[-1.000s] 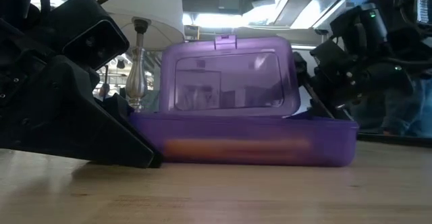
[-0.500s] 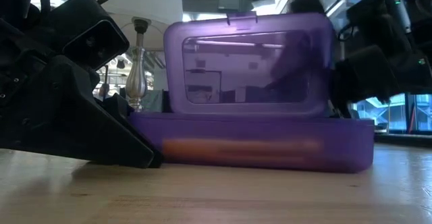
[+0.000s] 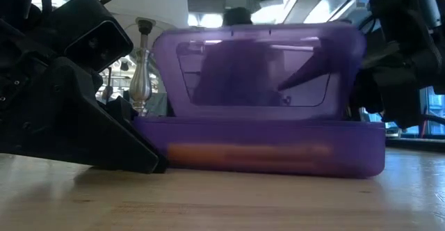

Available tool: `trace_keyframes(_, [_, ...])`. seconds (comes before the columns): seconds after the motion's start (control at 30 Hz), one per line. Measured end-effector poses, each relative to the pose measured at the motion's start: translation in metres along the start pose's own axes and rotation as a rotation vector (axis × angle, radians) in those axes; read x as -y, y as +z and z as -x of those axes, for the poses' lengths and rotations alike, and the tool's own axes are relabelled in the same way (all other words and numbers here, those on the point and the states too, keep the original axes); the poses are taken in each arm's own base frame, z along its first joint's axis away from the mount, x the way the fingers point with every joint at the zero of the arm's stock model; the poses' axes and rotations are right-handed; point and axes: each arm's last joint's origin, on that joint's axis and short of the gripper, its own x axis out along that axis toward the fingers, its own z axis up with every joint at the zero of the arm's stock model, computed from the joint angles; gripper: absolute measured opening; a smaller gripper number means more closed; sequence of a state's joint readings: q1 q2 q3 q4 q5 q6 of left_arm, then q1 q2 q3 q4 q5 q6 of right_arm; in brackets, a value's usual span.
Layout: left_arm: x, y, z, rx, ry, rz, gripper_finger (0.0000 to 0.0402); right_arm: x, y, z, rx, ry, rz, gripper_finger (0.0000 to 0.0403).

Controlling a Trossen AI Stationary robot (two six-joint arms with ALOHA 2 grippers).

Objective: Pick & place school supplies into a supply box
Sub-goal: Close the purple supply box

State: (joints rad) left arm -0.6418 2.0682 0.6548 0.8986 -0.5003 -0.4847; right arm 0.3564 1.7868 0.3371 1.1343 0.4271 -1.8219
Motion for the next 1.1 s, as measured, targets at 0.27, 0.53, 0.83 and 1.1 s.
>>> trace_keyframes(0.27, [0.0,0.0,0.0,0.0,0.0,0.0,0.0141,0.011,0.004,-0.001,-0.166,0.004,0.177,0.0297])
trace_keyframes(0.53, [0.0,0.0,0.0,0.003,-0.002,0.025,0.0141,0.053,-0.003,0.012,-0.235,-0.413,-0.613,0.0297])
trace_keyframes(0.83, [0.003,0.008,0.005,-0.032,-0.11,0.053,0.0141,0.119,0.01,0.008,-0.571,-0.512,-1.163,0.0297])
trace_keyframes(1.1, [0.004,0.03,0.031,-0.071,-0.25,0.098,0.0141,0.126,0.034,-0.02,-0.216,-0.283,-1.422,0.0297])
